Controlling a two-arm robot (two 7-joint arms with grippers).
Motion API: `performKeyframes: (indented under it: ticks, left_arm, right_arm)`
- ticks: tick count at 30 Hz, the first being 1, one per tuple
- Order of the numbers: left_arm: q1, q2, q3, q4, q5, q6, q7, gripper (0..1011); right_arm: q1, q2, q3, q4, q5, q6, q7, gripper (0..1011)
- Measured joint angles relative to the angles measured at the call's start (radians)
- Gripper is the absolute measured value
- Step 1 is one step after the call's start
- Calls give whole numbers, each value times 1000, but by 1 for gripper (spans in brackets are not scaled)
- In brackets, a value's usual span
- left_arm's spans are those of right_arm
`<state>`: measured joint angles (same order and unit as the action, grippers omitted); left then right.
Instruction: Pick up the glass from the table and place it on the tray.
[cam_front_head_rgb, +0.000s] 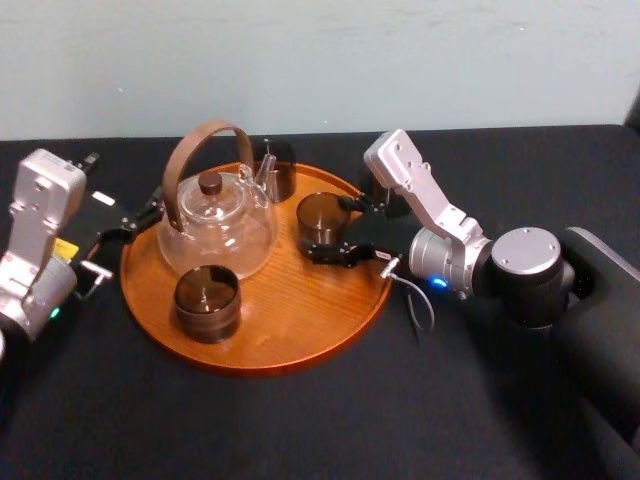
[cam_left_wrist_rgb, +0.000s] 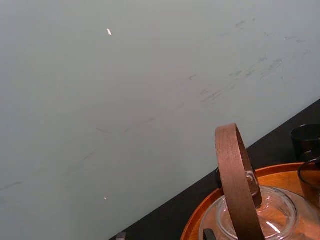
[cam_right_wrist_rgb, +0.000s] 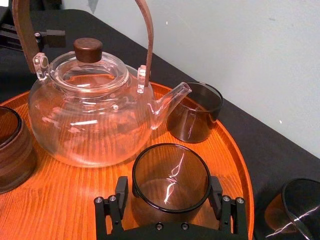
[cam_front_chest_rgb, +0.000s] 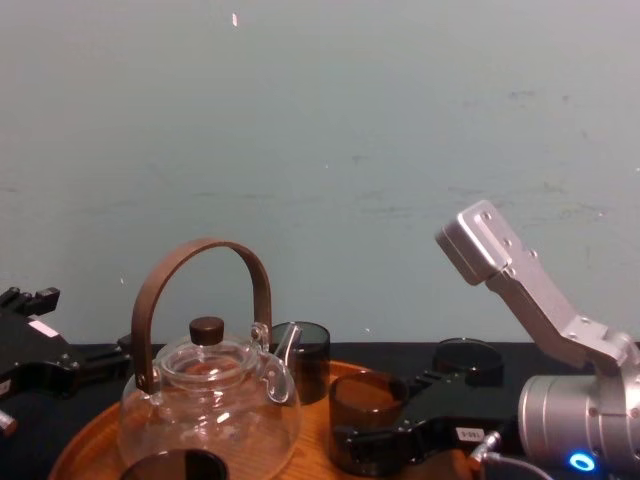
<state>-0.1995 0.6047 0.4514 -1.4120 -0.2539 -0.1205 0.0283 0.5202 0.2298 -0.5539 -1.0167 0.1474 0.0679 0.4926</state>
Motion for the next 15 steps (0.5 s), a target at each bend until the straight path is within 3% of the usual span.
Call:
performKeyframes:
  ticks: [7, 15]
  left_arm:
    - [0, 0, 0, 0, 0, 0, 0, 1001]
    - [0, 0, 0, 0, 0, 0, 0, 1001]
  right_arm:
    - [-1, 1, 2, -3, 3, 2, 2, 1002]
    - [-56, 51, 35, -102, 34, 30, 22, 1002]
